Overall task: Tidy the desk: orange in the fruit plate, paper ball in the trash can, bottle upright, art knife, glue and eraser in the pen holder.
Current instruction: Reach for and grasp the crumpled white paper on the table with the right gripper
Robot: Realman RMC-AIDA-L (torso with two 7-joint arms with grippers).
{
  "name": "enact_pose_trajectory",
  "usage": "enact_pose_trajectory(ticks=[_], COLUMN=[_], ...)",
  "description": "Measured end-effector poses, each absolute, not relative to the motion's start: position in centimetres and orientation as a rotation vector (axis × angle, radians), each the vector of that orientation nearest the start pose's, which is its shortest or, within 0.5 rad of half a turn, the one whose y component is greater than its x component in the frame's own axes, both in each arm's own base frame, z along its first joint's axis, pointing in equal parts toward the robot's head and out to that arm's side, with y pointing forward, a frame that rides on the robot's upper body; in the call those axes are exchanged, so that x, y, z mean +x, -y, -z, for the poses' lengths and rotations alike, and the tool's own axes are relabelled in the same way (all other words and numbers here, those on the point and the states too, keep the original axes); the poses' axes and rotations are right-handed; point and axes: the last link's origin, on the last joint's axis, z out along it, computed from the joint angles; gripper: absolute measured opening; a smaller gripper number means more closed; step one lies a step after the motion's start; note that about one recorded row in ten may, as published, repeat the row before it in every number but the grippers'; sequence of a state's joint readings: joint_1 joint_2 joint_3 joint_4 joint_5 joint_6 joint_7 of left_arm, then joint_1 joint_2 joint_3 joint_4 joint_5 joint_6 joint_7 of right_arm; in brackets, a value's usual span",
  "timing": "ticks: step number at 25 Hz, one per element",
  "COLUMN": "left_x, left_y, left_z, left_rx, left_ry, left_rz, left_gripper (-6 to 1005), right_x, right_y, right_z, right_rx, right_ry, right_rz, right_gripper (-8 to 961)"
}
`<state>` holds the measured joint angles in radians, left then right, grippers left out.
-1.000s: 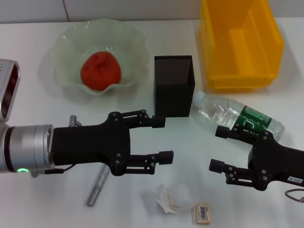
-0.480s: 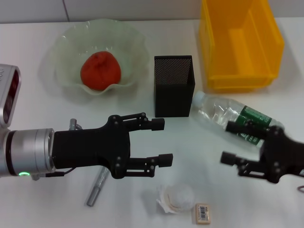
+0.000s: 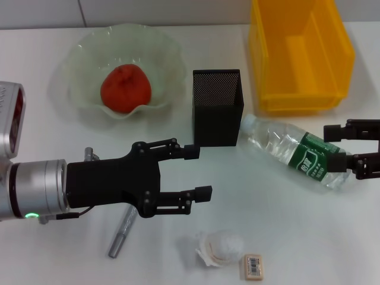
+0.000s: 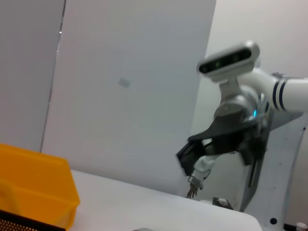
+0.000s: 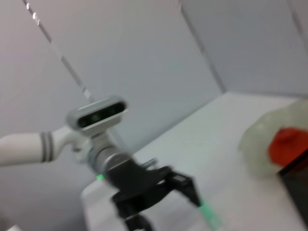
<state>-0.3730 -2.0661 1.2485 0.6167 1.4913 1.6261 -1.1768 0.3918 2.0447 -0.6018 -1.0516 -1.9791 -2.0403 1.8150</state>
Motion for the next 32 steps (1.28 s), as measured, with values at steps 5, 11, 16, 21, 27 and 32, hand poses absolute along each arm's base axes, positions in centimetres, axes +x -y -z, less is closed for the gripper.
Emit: enact_pose_trajectory(ticks=[5,11,16,21,27,32], left_x=[-24.3,-25.3,-25.4,-25.5,-25.5,-25.4], left_y=[-26.9,-27.0,-27.0,-27.1,-27.3,-27.6], left_z=[4.0,3.1,3.0,3.1,3.2,3.3], left_rx=[-2.856,-2.778,-2.769,-2.764,-2.759,-2.757], left_ry=[0.392,0.41,0.416,0.42,0.421,0.418], left_rz=[1.012,1.014,1.01,0.999,0.99,0.983], left_gripper=[775,774,773,771,770,769], right_x=[22.9,20.6,19.8,19.6,19.4,19.2], right_y=[-28.6,-30.1,-30.5,-30.5,-30.4,-30.5], right_z=[-8.6,-3.6,0.0,2.4,3.8,5.0], right_rx=[-3.005,-3.206,-3.274,-3.308,-3.331,-3.334], right_ry=[-0.897,-0.83,-0.741,-0.697,-0.677,-0.664], right_rz=[-0.688,-0.316,-0.04,0.097,0.156,0.176], right_gripper=[802,802,801,801,801,801])
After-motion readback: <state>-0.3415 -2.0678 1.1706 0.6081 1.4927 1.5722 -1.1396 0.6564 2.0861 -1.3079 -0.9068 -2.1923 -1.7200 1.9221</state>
